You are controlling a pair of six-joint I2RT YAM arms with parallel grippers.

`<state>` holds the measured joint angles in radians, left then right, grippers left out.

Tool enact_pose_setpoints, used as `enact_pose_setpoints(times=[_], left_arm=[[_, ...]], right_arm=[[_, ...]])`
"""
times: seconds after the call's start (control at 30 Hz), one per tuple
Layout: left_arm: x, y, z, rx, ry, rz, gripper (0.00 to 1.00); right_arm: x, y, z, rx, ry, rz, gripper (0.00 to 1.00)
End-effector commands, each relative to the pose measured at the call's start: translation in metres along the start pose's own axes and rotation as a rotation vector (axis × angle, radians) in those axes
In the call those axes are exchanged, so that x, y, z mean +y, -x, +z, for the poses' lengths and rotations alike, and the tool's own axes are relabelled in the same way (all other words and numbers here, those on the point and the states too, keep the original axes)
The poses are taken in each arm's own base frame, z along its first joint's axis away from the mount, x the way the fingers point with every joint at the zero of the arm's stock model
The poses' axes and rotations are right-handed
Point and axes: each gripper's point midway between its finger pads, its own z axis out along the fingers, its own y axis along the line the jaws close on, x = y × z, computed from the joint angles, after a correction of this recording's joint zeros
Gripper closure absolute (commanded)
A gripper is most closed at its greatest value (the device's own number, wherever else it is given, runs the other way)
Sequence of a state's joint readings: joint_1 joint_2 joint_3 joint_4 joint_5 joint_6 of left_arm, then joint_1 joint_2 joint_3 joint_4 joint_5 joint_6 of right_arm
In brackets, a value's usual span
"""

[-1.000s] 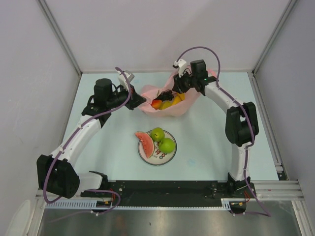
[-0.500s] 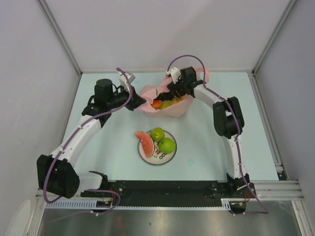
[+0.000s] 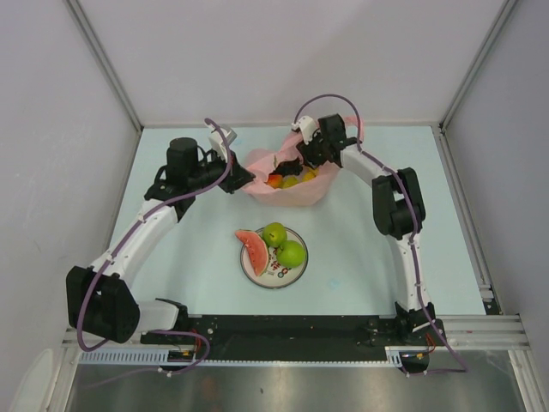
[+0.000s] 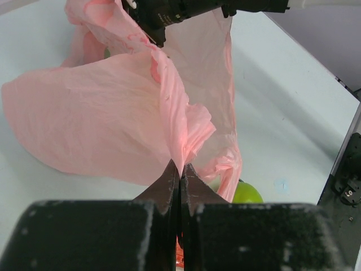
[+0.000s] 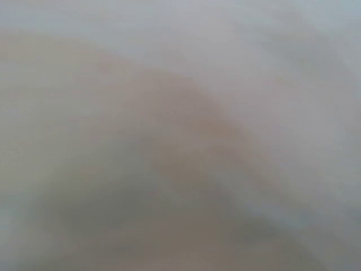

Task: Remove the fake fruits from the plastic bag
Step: Adjust the fake fruit in the plastic bag.

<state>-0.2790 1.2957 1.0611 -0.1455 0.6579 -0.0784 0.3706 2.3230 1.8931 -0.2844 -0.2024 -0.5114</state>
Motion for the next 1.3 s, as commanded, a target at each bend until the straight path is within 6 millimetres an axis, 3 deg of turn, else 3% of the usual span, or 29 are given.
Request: enact_pose_setpoints(times=[0.0,0.1,0.23,0.4,0.5,0.6,0.63,0.73,0.8,0.87,0.9,0.97,1.0,1.07,1.1,1.17,1.2,1.27], left_arm=[[0.0,0.01,0.0,-0.025,-0.009,0.02,1.0],[0.001,0.012,0.001,-0.032,-0.007,0.013,1.0],[0.003,0.02,0.002,-0.048,0.0,0.024,1.0],[0.002,0.022,0.003,-0.056,0.004,0.021,1.0],[-0.003,0.02,0.003,-0.056,-0.008,0.019,1.0],[-0.006,0.016,0.004,-0.043,-0.006,0.037,0.99],[-0.009,0.017,0.007,-0.039,-0.01,0.054,0.99],[-0.012,0.012,0.016,0.001,0.008,0.097,1.0],[-0.016,0.008,0.022,0.029,0.025,0.11,1.0],[-0.017,0.01,0.026,0.036,0.026,0.134,1.0],[-0.019,0.011,0.028,0.039,0.028,0.13,1.0],[-0.014,0.023,0.028,0.017,0.067,0.136,1.0],[-0.016,0.032,0.027,0.001,0.076,0.145,1.0],[-0.008,0.029,0.031,0.031,0.11,0.174,1.0],[-0.008,0.038,0.031,0.023,0.112,0.191,1.0],[-0.004,0.027,0.037,0.086,0.1,0.193,1.0],[-0.005,0.03,0.04,0.088,0.082,0.205,1.0],[-0.004,0.022,0.045,0.125,0.071,0.216,1.0]], right_arm=[[0.002,0.114,-0.081,-0.289,0.1,0.046,0.78],[0.02,0.137,-0.117,-0.34,0.17,0.058,0.8],[0.042,0.139,-0.148,-0.328,0.231,0.038,0.81],[0.061,0.128,-0.168,-0.33,0.308,0.075,0.78],[0.069,0.113,-0.159,-0.306,0.318,0.111,0.78],[0.066,0.087,-0.136,-0.252,0.299,0.109,0.78],[0.064,0.072,-0.12,-0.218,0.294,0.098,0.78],[0.044,0.046,-0.103,-0.163,0.257,0.091,0.78],[0.026,0.031,-0.101,-0.138,0.233,0.104,0.78],[0.022,0.03,-0.114,-0.145,0.245,0.128,0.72],[0.02,0.019,-0.12,-0.113,0.245,0.152,0.68],[0.017,0.017,-0.142,-0.095,0.197,0.15,0.52],[0.027,0.0,-0.147,-0.058,0.213,0.157,0.41],[0.037,-0.006,-0.159,-0.039,0.223,0.129,0.33],[0.041,0.002,-0.169,-0.053,0.211,0.117,0.25],[0.035,0.018,-0.176,-0.102,0.181,0.143,0.22],[0.033,0.032,-0.179,-0.148,0.173,0.141,0.21],[0.032,0.044,-0.174,-0.164,0.148,0.124,0.21]])
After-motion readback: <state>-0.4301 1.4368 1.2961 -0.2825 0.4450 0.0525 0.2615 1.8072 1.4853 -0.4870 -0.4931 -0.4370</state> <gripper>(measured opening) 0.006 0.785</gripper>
